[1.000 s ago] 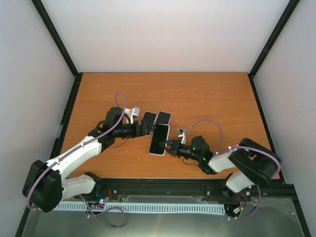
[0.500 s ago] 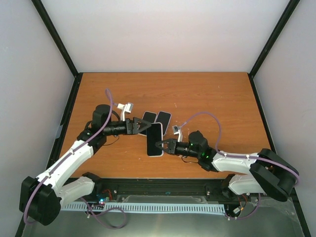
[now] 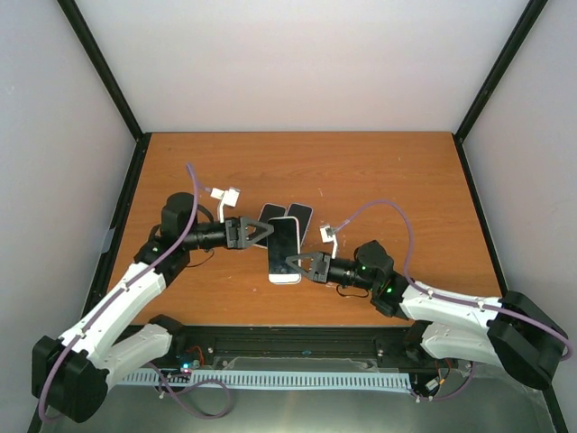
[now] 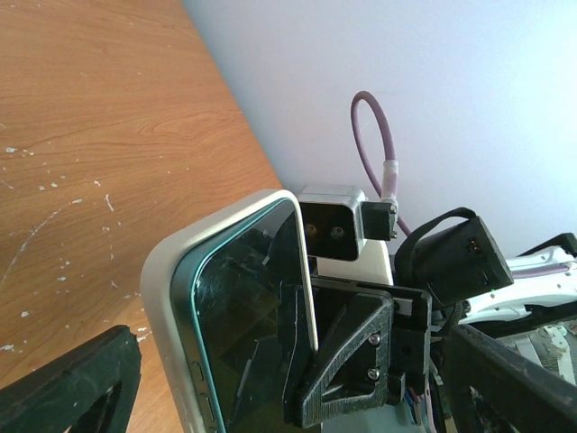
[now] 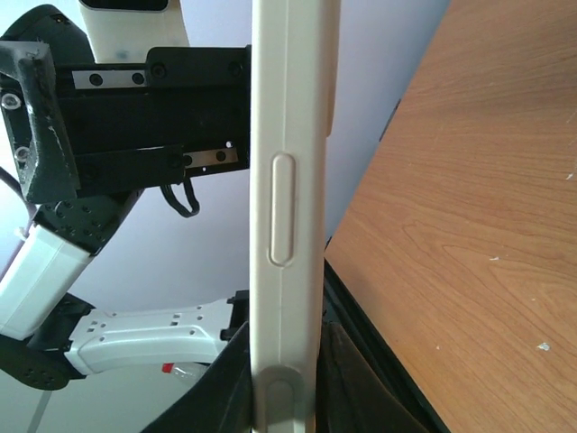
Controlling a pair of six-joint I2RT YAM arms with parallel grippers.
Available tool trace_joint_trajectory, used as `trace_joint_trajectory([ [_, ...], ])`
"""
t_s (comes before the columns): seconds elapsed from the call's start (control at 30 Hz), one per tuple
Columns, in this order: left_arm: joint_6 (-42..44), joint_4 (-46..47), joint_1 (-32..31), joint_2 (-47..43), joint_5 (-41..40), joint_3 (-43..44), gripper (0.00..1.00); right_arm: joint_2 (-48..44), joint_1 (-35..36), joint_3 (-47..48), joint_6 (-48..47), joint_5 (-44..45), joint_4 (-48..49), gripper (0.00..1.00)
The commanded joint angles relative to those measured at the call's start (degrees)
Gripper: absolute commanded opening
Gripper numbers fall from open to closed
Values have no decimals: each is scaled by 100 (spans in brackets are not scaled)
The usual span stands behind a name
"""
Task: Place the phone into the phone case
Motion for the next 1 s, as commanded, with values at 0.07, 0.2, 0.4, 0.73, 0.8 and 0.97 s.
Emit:
trace_joint_trajectory([
  [0.07, -448, 747, 33, -71, 391, -148, 89, -64, 182, 165, 160, -96, 861, 15],
  [0.2, -995, 1562, 33, -49, 699, -530, 79, 131, 270, 133, 469, -185, 1526, 15],
  [0.4, -1404, 2086, 34, -107, 787, -751, 71, 375, 363, 145, 621, -216, 1958, 15],
  [0.73, -2326, 2989, 33, -302, 733, -1112, 60, 261, 373, -23, 630, -163, 1958, 15],
  [0.8, -2401, 3038, 33, -312, 726, -1126, 54, 216, 377, -49, 620, -163, 1928, 15],
  [0.97, -2597, 3153, 33, -358, 664, -1152, 50, 184, 386, -114, 587, -203, 1795, 16],
])
